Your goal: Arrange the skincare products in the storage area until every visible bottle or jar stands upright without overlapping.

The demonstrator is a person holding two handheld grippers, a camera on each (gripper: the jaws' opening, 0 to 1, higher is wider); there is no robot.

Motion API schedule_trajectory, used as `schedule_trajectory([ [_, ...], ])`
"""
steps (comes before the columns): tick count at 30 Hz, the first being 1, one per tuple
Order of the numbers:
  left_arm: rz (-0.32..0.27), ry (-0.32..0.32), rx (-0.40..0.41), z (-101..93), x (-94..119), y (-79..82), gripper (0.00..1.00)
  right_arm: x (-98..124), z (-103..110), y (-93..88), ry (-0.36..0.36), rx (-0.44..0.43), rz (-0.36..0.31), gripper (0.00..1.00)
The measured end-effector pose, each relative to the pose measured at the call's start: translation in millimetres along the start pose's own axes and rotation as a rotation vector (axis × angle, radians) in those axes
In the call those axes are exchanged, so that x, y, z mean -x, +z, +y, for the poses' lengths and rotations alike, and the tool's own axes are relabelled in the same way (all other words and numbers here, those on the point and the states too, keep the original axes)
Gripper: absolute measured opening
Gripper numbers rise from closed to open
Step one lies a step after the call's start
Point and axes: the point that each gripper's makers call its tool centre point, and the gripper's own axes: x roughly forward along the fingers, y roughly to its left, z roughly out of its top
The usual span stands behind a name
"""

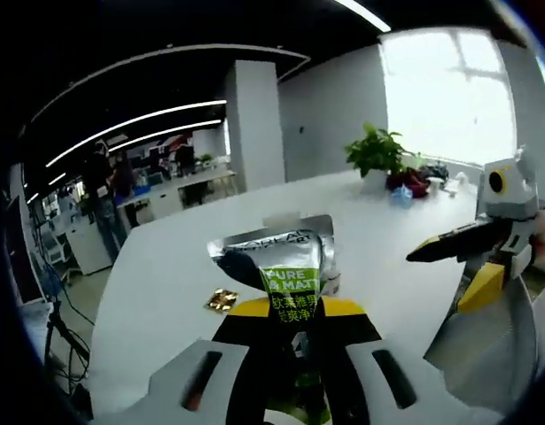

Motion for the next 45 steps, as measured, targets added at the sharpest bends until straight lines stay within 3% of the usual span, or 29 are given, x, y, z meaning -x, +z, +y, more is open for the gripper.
schedule_trajectory([
  [8, -0.032, -0.060, -0.009, -20.4, 12.6, 12.0, 0.15, -13.9, 14.3, 23.2, 0.096, -0.221, -0.128, 0.64],
  [17, -0.048, -0.149, -0.038, -49.4, 16.9, 15.2, 0.16, -24.0, 13.0, 48.1, 0.120, -0.454, -0.280, 0.56],
  [22, -0.050, -0.180, -0.034, -59.0, 18.7, 15.1, 0.16, -19.9, 11.9, 43.4, 0.118, -0.499, -0.282, 0.33],
  [28, -0.039, -0.192, -0.031, -64.1, 20.4, 11.1, 0.18, -13.7, 14.8, 45.6, 0.126, -0.535, -0.310, 0.16],
  [33, -0.049, -0.204, -0.018, -67.8, 20.6, 13.0, 0.24, -5.5, 20.7, 54.0, 0.161, -0.541, -0.337, 0.09],
  [40, -0.106, -0.260, -0.016, -79.3, 22.8, 26.5, 0.44, 10.1, 19.8, 66.6, 0.185, -0.502, -0.361, 0.01],
  [43, -0.119, -0.284, -0.010, -83.1, 23.6, 31.1, 0.44, 14.5, 18.1, 69.4, 0.185, -0.485, -0.362, 0.01],
  [45, -0.123, -0.294, -0.008, -82.4, 25.1, 33.6, 0.40, 17.3, 12.5, 68.6, 0.162, -0.449, -0.352, 0.01],
])
